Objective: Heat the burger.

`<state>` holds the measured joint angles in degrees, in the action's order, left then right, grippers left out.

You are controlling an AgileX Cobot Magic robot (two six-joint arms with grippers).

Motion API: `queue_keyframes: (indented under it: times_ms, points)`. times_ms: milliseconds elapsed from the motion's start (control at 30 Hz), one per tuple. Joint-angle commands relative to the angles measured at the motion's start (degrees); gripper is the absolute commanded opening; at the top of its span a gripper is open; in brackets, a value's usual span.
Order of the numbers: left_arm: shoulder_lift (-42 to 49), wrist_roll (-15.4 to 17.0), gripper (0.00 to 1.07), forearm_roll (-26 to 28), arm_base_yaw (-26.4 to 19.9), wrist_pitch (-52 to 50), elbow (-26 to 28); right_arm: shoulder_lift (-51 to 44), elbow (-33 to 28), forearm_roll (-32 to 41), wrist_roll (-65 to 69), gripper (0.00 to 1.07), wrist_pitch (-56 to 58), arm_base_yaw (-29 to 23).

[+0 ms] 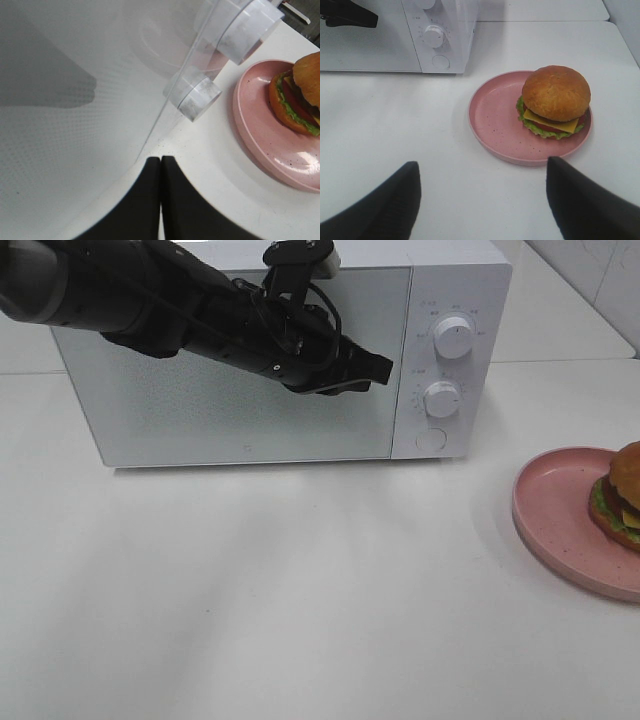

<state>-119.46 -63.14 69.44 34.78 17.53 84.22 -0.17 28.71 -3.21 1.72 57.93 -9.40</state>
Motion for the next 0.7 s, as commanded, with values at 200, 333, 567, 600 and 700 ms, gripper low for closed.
queue_keyframes:
  times_ms: [200,333,567,600,700]
  points:
    - [-0.86,-3.78,0.00,-5.73,-1.78,2.23,2.06,-1.55,-0.17,0.11,-0.69,0.67,-0.63,0.11]
    - [-0.63,0.74,0.00,-14.95,-1.78,12.83,2.06,-1.55,-0.17,0.11,-0.69,0.67,-0.63,0.11]
    - [0.69,17.59,0.00,-35.41,-1.78,25.21,2.06,-1.55,-0.17,0.11,-0.69,0.67,-0.63,0.11]
    - [1.49,23.26,0.00,-40.91,-1.78,28.65,2.06,-1.55,-0.17,0.11,-0.69,0.67,-0.63,0.11]
    - [2.69,30.31,0.00,-46.18,-1.78,32.20,2.06,-1.55,-0.17,0.11,-0.69,0.67,-0.63,0.11]
